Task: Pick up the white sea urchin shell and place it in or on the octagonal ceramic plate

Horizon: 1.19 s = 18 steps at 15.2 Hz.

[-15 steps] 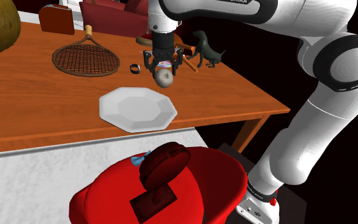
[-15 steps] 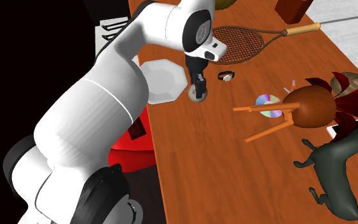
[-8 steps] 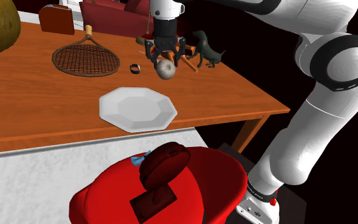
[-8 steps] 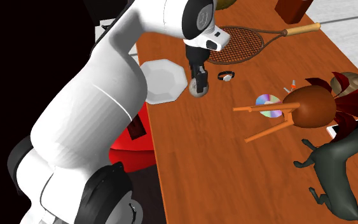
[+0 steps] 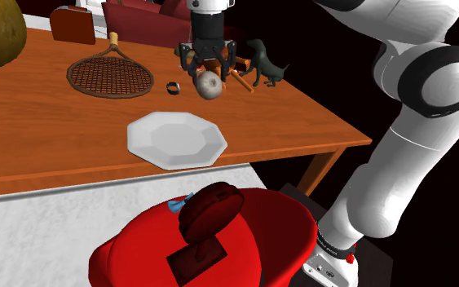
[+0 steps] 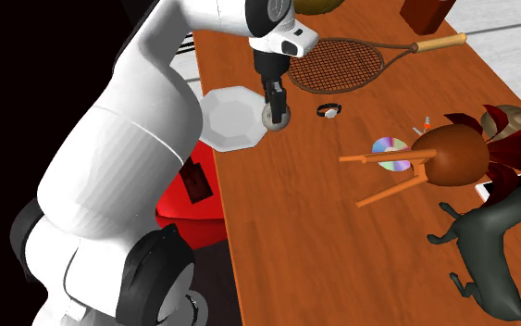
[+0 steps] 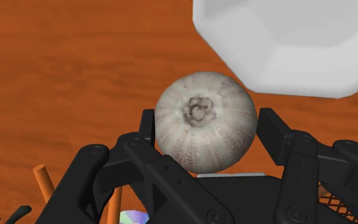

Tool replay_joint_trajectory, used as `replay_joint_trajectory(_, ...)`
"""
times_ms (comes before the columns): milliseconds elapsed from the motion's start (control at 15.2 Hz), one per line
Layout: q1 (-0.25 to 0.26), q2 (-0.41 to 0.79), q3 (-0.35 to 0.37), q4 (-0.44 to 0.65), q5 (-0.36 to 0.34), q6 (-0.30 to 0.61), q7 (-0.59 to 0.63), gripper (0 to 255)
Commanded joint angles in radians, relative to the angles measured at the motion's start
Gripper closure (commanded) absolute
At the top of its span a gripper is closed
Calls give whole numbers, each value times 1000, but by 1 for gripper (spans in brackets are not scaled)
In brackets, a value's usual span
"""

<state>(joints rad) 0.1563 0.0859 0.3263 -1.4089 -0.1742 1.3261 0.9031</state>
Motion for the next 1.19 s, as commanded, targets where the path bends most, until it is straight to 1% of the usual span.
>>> replay_joint_trajectory(0,27,6,22,13,4,-15,49,255)
replay_joint_trajectory(330,101,41,78,67,7,-54,175,255)
replay_joint_trajectory(594,170,94,122,141,-1,-93,280,255)
replay_joint_trajectory(1122,150,44,115,-34,23,37,279,255)
